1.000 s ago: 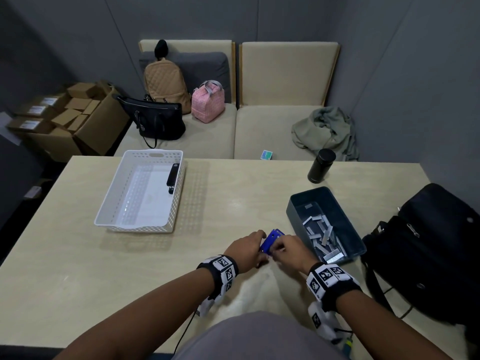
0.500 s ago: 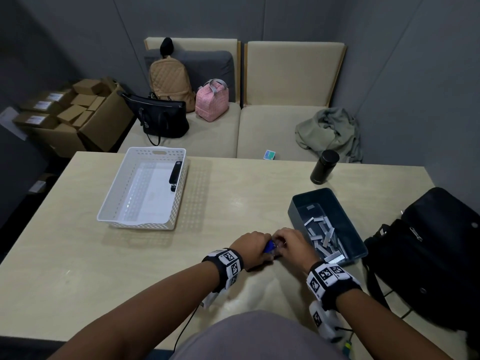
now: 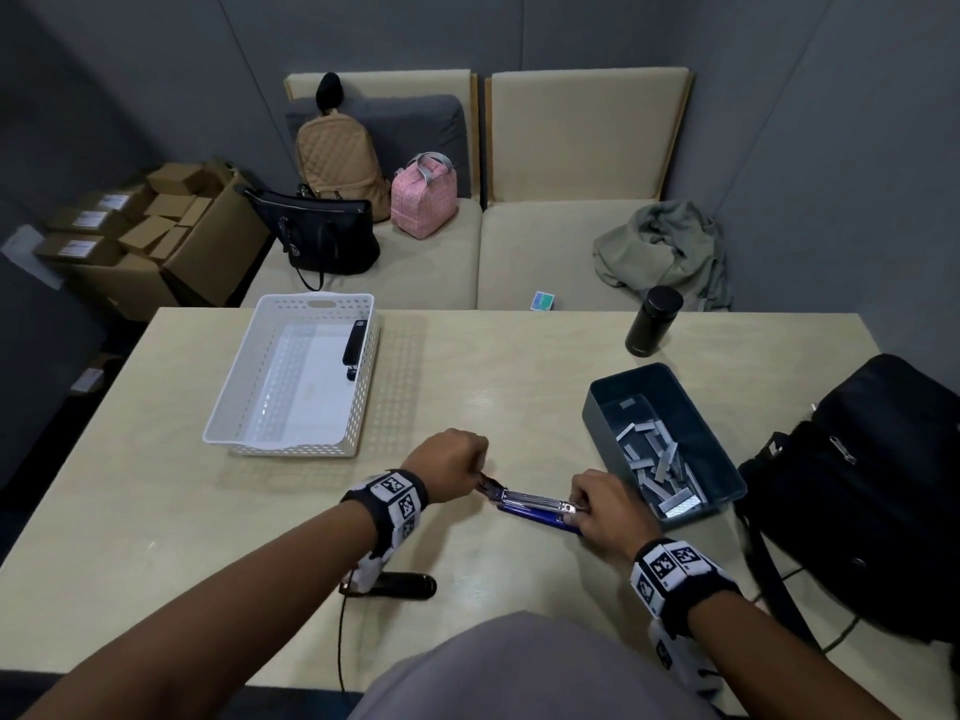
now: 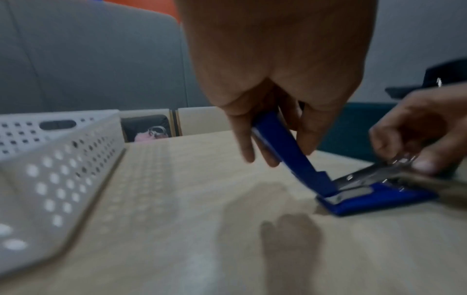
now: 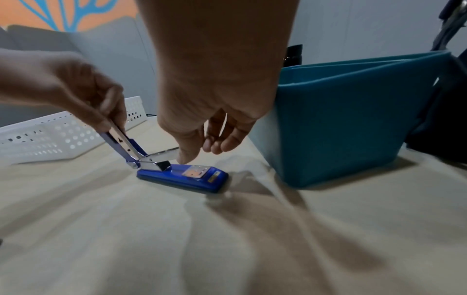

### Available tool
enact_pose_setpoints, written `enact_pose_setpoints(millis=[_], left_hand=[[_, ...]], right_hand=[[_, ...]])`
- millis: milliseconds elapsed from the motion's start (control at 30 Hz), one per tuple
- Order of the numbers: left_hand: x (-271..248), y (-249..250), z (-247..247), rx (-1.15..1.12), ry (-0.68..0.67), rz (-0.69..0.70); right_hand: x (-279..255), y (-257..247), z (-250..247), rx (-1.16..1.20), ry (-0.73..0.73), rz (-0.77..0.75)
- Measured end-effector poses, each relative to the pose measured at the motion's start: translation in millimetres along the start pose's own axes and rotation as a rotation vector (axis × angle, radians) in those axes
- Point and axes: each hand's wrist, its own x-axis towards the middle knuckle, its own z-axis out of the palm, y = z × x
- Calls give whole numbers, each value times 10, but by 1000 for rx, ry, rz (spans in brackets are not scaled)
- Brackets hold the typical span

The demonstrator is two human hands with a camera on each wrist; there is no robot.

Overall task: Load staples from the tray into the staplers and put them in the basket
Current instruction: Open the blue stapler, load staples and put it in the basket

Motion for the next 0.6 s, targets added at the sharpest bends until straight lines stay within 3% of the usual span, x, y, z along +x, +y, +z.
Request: enact_pose_setpoints(millis=[133,400,533,600], left_hand=[[-53,-292,129,231,-128,-38],[168,229,443,3,-140,-83],[318,508,615,68,-227,-136],[364,533,639,77,-243,-141]], right_hand=[[15,-25,42,-24,-19,11],[-53,-72,-20,13,-2,-3],[-7,-55,-234,209,-34,-164],[31,-48,-386,263,53,-195]])
